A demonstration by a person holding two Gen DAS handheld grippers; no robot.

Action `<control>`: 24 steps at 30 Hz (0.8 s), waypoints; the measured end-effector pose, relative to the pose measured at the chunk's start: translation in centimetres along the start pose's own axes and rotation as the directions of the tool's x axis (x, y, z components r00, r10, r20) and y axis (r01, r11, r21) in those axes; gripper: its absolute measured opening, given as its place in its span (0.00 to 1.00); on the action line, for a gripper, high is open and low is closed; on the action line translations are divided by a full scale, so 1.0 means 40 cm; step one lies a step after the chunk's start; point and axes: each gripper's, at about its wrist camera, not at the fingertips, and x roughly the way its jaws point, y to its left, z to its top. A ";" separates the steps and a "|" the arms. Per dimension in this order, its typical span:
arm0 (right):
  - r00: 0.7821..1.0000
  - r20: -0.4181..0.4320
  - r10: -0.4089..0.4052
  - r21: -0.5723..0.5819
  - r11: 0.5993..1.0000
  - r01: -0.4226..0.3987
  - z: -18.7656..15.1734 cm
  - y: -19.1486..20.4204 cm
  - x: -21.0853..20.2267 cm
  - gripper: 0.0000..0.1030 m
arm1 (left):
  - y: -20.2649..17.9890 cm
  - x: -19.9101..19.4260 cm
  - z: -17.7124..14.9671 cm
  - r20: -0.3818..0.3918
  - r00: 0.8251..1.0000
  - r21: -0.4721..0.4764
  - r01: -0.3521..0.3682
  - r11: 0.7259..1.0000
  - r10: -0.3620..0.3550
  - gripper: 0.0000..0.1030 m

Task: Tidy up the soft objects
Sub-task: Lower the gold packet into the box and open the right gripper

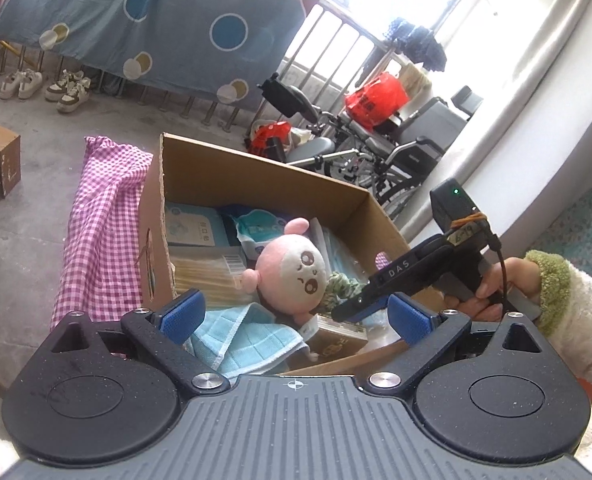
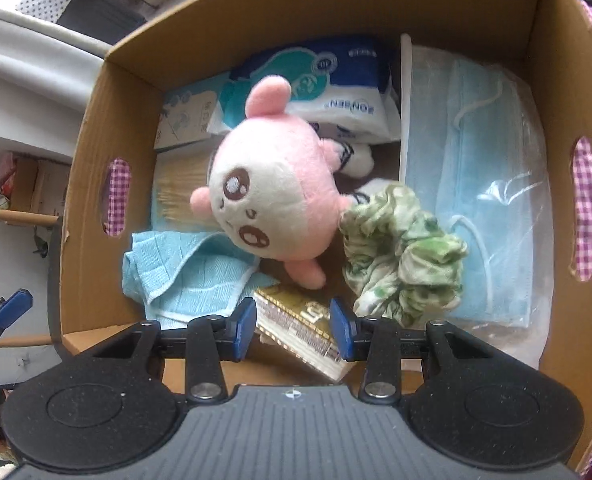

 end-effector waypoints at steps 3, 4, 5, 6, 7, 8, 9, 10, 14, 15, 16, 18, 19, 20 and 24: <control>0.999 -0.042 0.028 -0.013 1.000 -0.029 -0.022 0.020 0.018 0.43 | 0.010 -0.010 -0.005 0.009 1.000 -0.009 -0.004 1.000 0.004 0.96; 0.998 -0.047 0.028 -0.027 0.999 -0.029 -0.028 0.031 0.020 0.43 | 0.014 -0.012 -0.008 0.009 1.000 -0.015 -0.006 1.000 0.006 0.96; 0.999 -0.049 0.025 -0.039 0.999 -0.027 -0.032 0.039 0.020 0.43 | 0.018 -0.012 -0.009 0.009 1.000 -0.020 -0.007 1.000 0.007 0.96; 0.998 -0.053 0.027 -0.043 0.999 -0.029 -0.032 0.044 0.021 0.43 | 0.023 -0.012 -0.010 0.008 1.000 -0.025 -0.008 1.000 0.008 0.96; 0.998 -0.062 0.033 -0.039 0.999 -0.035 -0.032 0.050 0.027 0.43 | 0.027 -0.013 -0.011 0.008 1.000 -0.030 -0.009 1.000 0.010 0.96; 0.997 -0.070 0.035 -0.035 0.999 -0.038 -0.030 0.051 0.033 0.43 | 0.027 -0.013 -0.011 0.008 1.000 -0.033 -0.009 0.999 0.010 0.96; 0.996 -0.081 0.031 -0.036 0.999 -0.034 -0.029 0.053 0.041 0.43 | 0.029 -0.014 -0.012 0.009 1.000 -0.035 -0.008 0.999 0.009 0.96; 0.995 -0.093 0.022 -0.040 0.999 -0.025 -0.028 0.056 0.051 0.43 | 0.031 -0.014 -0.013 0.009 1.000 -0.036 -0.007 0.999 0.007 0.96; 0.991 -0.132 -0.024 -0.069 0.998 0.015 -0.032 0.073 0.094 0.43 | 0.031 -0.016 -0.015 0.010 1.000 -0.039 -0.007 0.999 0.008 0.96; 0.991 -0.131 -0.026 -0.072 0.997 0.017 -0.030 0.079 0.093 0.43 | 0.032 -0.016 -0.014 0.010 1.000 -0.041 -0.007 0.999 0.008 0.96; 0.992 -0.126 -0.025 -0.071 0.997 0.016 -0.027 0.082 0.094 0.43 | 0.035 -0.016 -0.014 0.010 1.000 -0.042 -0.008 0.999 0.008 0.96; 0.992 -0.125 -0.032 -0.071 0.997 0.023 -0.025 0.082 0.098 0.43 | 0.037 -0.016 -0.016 0.009 1.000 -0.042 -0.007 0.999 0.007 0.96; 0.992 -0.125 -0.031 -0.066 0.998 0.023 -0.024 0.081 0.098 0.43 | 0.038 -0.015 -0.017 0.007 1.000 -0.043 -0.008 0.999 0.008 0.96; 0.993 -0.119 -0.026 -0.062 0.998 0.019 -0.025 0.080 0.093 0.43 | 0.038 -0.014 -0.018 0.005 1.000 -0.042 -0.011 0.999 0.012 0.96; 1.000 -0.021 0.008 -0.045 0.999 -0.009 -0.043 0.074 0.024 0.44 | 0.032 -0.016 -0.026 -0.009 0.999 -0.027 -0.038 0.999 0.038 0.98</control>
